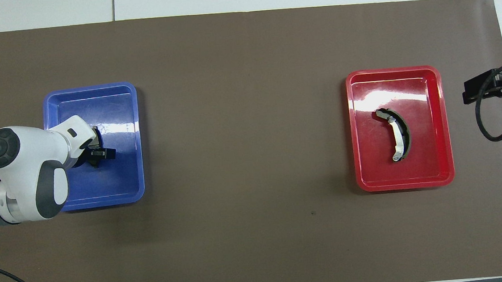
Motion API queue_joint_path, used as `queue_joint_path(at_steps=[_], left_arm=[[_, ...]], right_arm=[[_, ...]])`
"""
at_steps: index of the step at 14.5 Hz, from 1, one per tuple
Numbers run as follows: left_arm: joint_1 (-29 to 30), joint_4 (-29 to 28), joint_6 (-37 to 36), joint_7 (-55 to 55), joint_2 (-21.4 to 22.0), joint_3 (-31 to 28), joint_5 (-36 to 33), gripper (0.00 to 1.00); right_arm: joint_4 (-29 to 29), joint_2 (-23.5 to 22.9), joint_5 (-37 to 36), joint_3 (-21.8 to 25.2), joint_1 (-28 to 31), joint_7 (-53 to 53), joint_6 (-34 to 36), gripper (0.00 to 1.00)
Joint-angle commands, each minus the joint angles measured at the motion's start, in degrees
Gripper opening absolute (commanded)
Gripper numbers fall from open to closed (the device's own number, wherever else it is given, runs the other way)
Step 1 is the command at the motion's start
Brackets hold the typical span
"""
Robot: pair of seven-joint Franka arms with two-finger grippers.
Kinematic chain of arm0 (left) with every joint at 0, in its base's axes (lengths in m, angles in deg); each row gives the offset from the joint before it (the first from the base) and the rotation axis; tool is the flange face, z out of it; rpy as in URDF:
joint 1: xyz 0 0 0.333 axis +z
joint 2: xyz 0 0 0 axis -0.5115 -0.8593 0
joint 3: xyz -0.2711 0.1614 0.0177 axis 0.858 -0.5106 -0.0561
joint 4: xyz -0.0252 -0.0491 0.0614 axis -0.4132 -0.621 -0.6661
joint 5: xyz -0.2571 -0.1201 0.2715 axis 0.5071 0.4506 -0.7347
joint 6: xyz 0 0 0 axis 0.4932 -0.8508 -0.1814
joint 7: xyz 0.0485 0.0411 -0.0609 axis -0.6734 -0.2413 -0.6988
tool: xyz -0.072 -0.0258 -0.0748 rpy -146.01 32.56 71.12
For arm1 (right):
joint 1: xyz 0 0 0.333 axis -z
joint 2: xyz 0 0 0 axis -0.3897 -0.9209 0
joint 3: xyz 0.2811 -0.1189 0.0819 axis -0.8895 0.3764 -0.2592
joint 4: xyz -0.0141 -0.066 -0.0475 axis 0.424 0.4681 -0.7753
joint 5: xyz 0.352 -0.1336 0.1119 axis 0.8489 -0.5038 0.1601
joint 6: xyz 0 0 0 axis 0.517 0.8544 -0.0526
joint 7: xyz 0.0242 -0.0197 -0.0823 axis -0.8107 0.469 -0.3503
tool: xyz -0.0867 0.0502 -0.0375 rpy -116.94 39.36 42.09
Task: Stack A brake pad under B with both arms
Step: 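Lift the flat pad toward the table center while the right gripper reaches the red tray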
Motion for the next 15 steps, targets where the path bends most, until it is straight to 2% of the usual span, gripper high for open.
queue_joint_path(at_steps=[1,2,4,5,8,10,12,14,15], left_arm=[[-0.04,0.02,2.21,0.19,-0.76,-0.39,0.53,0.47],[0.04,0.37,2.13,0.62,-0.58,-0.39,0.53,0.32],[0.04,0.81,2.04,0.54,0.03,-0.48,0.53,0.15],[0.04,1.07,1.60,0.37,0.47,-0.48,0.53,0.10],[-0.74,1.95,-1.72,0.10,3.53,-0.57,0.53,0.09],[-2.93,5.98,-9.96,-0.25,5.47,-0.48,0.53,0.07],[-7.84,10.99,-17.54,-5.66,5.05,-0.48,0.26,0.07],[-14.42,11.80,-17.74,-15.84,4.69,-0.48,0.17,0.05],[-18.46,11.80,-17.56,-21.03,4.43,-0.48,-0.09,0.05]], right_arm=[[0.52,0.41,-0.02,-0.08,0.48,-1.28,-0.14,1.00],[0.52,0.50,-0.02,-0.08,0.48,-1.28,-0.14,1.00],[0.52,0.50,-0.02,-0.08,0.48,-1.28,-0.14,1.00],[0.52,0.50,-0.02,-0.08,0.48,-1.28,-0.14,1.00],[0.61,0.59,-0.02,-0.08,0.48,-1.20,-0.14,1.00],[0.69,0.59,-0.02,-0.08,0.48,-1.28,-0.23,1.00],[2.53,1.20,-0.02,0.18,0.65,-1.28,-1.02,1.00],[9.96,4.09,0.33,0.18,1.70,-1.28,-8.71,1.00],[17.23,6.80,1.20,0.18,2.14,-1.37,-14.76,1.00]])
